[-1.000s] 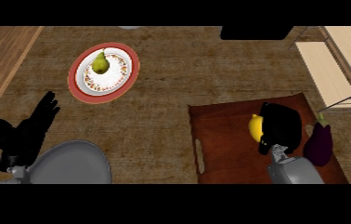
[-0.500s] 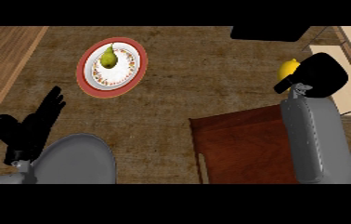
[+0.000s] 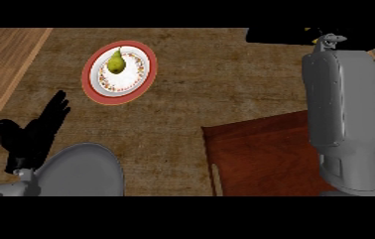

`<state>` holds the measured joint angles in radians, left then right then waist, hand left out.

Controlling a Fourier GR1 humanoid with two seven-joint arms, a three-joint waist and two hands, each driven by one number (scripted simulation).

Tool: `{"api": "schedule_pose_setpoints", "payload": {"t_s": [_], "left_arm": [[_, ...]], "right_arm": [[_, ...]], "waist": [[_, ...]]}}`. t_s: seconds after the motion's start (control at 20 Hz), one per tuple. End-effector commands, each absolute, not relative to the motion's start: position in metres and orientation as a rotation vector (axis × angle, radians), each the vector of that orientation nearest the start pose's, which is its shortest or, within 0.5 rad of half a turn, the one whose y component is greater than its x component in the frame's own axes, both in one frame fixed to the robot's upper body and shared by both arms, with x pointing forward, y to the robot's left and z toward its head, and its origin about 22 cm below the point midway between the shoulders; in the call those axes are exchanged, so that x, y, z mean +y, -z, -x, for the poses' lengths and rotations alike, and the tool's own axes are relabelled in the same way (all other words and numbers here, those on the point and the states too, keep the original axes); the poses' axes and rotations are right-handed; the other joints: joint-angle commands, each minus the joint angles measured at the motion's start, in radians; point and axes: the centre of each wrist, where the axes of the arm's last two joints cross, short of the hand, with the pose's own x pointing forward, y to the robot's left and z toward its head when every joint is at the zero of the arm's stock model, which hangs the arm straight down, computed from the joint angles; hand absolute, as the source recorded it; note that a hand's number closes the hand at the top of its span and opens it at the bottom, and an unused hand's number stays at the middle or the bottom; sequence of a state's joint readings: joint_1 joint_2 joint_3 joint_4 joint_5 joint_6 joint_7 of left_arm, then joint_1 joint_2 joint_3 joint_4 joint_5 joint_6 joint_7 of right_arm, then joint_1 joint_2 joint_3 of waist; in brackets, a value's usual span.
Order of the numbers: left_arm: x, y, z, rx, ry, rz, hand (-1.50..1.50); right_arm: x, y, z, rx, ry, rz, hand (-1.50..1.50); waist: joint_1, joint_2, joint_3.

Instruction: Pick the lemon from the tray and place it in the tiered shelf

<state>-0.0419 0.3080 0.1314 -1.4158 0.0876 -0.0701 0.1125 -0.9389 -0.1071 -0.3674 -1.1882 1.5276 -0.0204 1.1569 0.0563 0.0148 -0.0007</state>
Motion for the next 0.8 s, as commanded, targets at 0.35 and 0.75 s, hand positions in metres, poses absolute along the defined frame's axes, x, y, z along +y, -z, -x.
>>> {"api": "schedule_pose_setpoints", "payload": {"t_s": [0.35, 0.75], "left_arm": [[0.335, 0.004, -0.244, -1.335, 0.067, -0.258, 0.0], [0.349, 0.002, -0.243, -1.332, 0.051, -0.243, 0.0]], "right_arm": [[-0.164, -0.291, -0.425, -0.819, 0.4, 1.597, 1.5], [-0.196, -0.326, -0.44, -0.594, 0.349, 1.798, 1.5]], "waist": [[-0.028, -0.009, 0.0], [-0.034, -0.009, -0.001]]}}
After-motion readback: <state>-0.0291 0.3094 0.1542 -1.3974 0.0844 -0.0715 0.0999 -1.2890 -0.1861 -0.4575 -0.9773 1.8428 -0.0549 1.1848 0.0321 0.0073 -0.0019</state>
